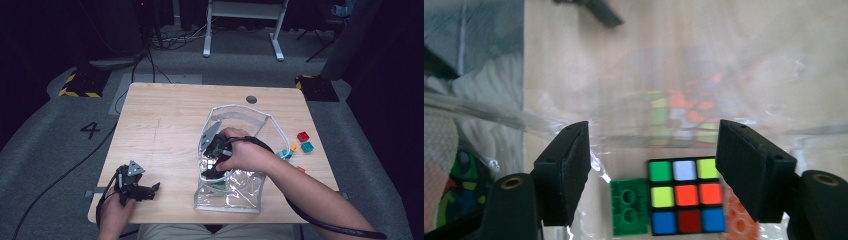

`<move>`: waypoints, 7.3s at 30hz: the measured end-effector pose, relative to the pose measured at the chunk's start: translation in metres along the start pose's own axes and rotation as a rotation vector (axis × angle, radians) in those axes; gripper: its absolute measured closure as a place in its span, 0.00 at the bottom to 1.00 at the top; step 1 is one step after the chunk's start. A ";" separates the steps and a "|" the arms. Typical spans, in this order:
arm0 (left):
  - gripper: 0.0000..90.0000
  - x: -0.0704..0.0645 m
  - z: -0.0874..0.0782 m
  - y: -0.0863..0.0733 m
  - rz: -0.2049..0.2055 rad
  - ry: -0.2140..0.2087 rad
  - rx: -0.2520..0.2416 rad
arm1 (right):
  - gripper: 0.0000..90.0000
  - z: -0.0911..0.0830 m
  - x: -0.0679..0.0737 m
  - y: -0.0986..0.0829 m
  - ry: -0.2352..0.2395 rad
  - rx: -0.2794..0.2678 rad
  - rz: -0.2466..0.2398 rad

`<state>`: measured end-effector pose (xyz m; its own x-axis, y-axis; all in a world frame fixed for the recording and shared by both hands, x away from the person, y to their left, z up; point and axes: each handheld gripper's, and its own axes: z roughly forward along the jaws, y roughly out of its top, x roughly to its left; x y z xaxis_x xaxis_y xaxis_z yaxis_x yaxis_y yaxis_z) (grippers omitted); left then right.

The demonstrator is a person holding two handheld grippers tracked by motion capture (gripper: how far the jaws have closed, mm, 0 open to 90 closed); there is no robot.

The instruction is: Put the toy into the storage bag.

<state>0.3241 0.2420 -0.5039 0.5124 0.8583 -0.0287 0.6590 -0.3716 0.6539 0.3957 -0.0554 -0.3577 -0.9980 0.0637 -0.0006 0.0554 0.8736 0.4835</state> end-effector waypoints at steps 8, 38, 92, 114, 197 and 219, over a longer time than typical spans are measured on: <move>0.00 0.000 0.000 0.000 -0.001 -0.002 0.000 | 0.35 -0.045 -0.011 -0.010 -0.114 -0.110 0.048; 0.00 0.000 0.000 0.000 0.000 -0.002 0.000 | 0.37 -0.178 -0.031 -0.161 -0.412 -0.266 0.428; 0.00 0.000 0.000 0.000 0.001 -0.001 -0.001 | 0.66 -0.063 -0.021 -0.324 -0.334 -0.051 0.661; 0.00 -0.001 0.000 0.000 0.004 -0.002 0.004 | 0.66 -0.136 -0.015 -0.281 -0.409 -0.180 0.634; 0.00 0.000 -0.003 -0.005 -0.016 0.013 -0.006 | 0.66 -0.064 -0.072 0.000 -0.206 -0.127 0.198; 0.00 0.000 -0.003 -0.005 -0.014 0.012 -0.003 | 0.66 -0.004 -0.084 0.002 -0.176 -0.044 0.163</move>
<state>0.3193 0.2451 -0.5043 0.4964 0.8676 -0.0291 0.6646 -0.3582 0.6557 0.4799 -0.0614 -0.3533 -0.9549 0.2886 -0.0703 0.2101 0.8234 0.5271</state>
